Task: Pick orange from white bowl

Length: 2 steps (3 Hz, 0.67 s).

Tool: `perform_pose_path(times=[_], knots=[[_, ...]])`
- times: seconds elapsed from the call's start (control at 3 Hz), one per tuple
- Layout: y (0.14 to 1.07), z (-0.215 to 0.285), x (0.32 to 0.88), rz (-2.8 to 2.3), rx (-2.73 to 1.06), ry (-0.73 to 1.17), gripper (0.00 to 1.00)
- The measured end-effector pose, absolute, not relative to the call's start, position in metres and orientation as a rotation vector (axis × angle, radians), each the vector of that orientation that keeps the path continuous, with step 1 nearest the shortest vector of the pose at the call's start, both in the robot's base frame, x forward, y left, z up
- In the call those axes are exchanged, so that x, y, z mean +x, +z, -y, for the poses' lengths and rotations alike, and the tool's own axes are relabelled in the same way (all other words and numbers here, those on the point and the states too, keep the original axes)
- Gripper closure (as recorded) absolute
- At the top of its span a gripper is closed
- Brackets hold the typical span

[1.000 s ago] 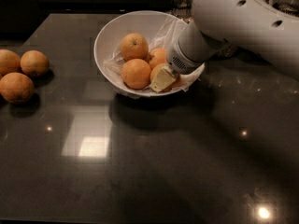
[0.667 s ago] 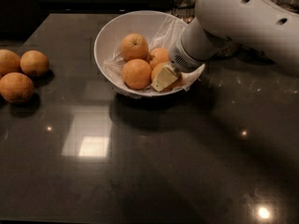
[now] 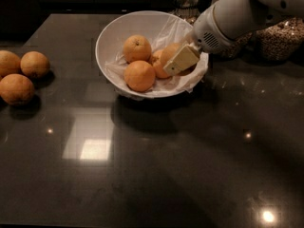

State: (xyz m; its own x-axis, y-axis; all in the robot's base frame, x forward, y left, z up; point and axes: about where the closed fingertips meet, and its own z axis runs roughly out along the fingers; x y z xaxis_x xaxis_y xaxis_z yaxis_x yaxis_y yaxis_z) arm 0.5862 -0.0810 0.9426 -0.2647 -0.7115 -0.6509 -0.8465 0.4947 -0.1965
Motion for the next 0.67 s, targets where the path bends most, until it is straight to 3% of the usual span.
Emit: perform_pose_path(times=[0.67], knots=[[0.9849, 0.0849, 0.5805, -1.828, -1.367, 0.326, 1.00]])
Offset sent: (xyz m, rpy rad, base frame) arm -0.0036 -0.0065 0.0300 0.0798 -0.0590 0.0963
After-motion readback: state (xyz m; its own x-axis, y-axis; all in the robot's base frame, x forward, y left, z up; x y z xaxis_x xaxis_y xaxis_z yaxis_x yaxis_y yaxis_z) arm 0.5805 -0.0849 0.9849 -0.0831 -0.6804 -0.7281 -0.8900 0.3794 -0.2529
